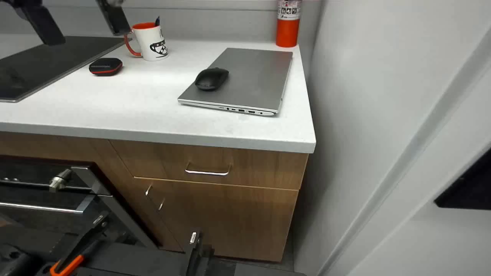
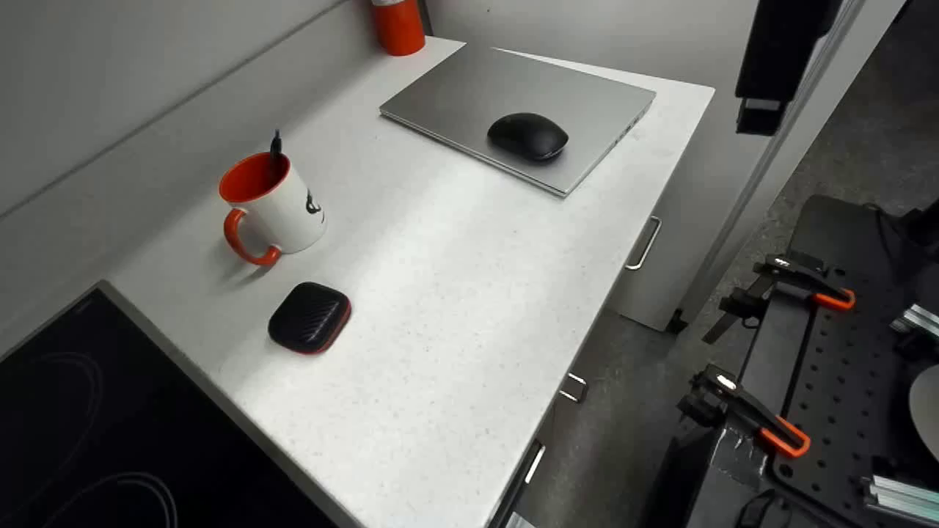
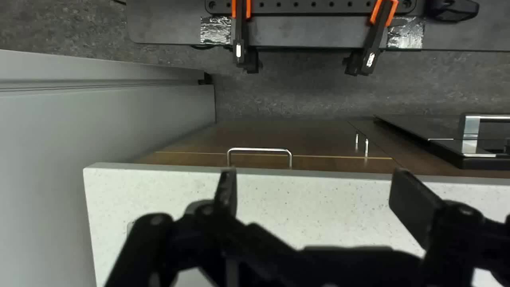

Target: Take the pen out of the mug and put it on the counter

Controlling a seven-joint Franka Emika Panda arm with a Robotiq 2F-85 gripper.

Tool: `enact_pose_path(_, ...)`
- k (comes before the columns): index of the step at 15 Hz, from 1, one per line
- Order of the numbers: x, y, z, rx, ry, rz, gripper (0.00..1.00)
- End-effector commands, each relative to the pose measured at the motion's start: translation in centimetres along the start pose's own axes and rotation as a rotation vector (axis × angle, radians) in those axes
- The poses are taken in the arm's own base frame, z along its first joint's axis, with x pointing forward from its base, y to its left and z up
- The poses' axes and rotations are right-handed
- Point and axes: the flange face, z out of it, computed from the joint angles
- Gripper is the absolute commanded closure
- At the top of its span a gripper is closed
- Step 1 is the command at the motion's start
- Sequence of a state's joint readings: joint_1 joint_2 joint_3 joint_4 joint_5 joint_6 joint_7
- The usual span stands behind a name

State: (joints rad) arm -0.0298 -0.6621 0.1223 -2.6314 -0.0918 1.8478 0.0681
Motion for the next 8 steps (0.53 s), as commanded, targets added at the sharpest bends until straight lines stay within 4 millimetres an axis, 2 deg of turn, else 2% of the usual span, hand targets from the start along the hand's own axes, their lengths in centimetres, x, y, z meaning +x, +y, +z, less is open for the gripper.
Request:
enact_pose_path(1,0.0,0.0,0.0,0.000,-0.002,0.000,0.00)
enact_pose_path(5,0.0,0.0,0.0,0.000,-0.002,0.000,0.00)
enact_pose_path(8,2.9,0.3,-0.8,0.086,0.117,-0.058,0.00)
